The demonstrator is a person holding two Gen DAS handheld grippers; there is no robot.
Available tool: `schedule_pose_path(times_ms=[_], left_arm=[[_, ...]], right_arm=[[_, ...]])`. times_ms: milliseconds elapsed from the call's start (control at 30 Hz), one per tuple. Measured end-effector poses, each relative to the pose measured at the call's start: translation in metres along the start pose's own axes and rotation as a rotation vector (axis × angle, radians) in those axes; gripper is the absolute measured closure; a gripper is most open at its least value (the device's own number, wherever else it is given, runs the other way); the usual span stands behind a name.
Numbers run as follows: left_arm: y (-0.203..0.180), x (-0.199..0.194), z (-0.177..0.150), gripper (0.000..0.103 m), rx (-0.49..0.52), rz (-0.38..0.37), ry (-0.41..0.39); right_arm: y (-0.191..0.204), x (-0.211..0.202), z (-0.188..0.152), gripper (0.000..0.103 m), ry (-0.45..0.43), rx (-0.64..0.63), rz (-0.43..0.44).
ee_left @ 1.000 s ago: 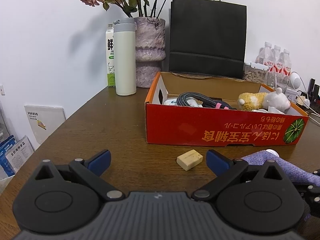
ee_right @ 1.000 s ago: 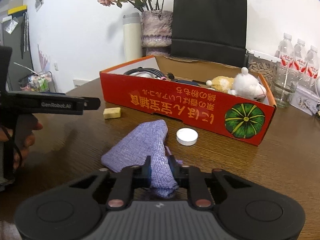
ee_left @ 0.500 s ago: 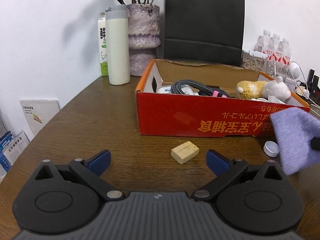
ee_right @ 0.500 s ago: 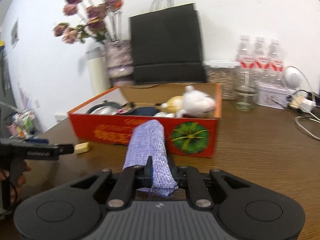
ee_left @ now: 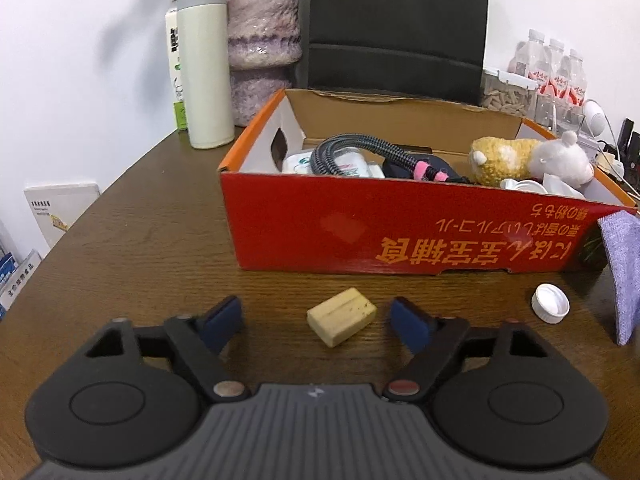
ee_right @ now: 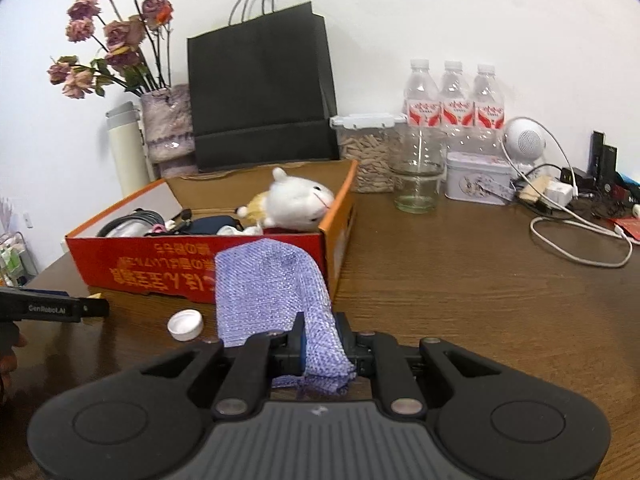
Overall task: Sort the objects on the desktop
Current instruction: 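Grasp the beige soap bar with the left tool, then carry the soap bar and purple pouch over the box with both tools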
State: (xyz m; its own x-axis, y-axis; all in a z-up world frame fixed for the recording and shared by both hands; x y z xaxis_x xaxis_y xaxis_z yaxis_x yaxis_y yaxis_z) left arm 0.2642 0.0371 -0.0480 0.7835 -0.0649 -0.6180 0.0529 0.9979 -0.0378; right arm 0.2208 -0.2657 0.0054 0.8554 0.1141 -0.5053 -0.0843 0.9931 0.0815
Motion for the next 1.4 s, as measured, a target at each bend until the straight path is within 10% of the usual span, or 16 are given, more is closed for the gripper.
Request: schedule_pose_path(times_ms=[133,767,1400], left_arm=[[-0.004,-0.003,0.002,0.067,0.021,-0.02,-0.015],[-0.012,-0.045,0.003,0.068,-0.01,-0.048,-0.122],[-0.051,-0.071,0.088,0.067,-0.039,-0.163,-0.356]], right_arm=[[0.003,0.001,-0.003,0.091,0.002,-0.014,-0.002],[0.021,-0.03,0.015,0.091,-0.153,-0.033,0.043],[0.065,-0.027,0.1,0.091,-0.347,-0.001,0.156]])
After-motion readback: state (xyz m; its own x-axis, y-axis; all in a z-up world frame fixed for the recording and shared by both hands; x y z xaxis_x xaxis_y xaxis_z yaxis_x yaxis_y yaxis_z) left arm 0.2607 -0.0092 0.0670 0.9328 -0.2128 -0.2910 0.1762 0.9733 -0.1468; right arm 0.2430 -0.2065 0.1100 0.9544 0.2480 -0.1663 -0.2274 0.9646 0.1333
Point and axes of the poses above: each gripper's, at about its wrist camera, not at the fingertips, and x roughly the way its jaws point, y to its left, z to its top, the point moved 6 cm from there along x, roughly the way its jaws point, and after that the axes turned 4 degrees about -z, right-handed, at the moved point
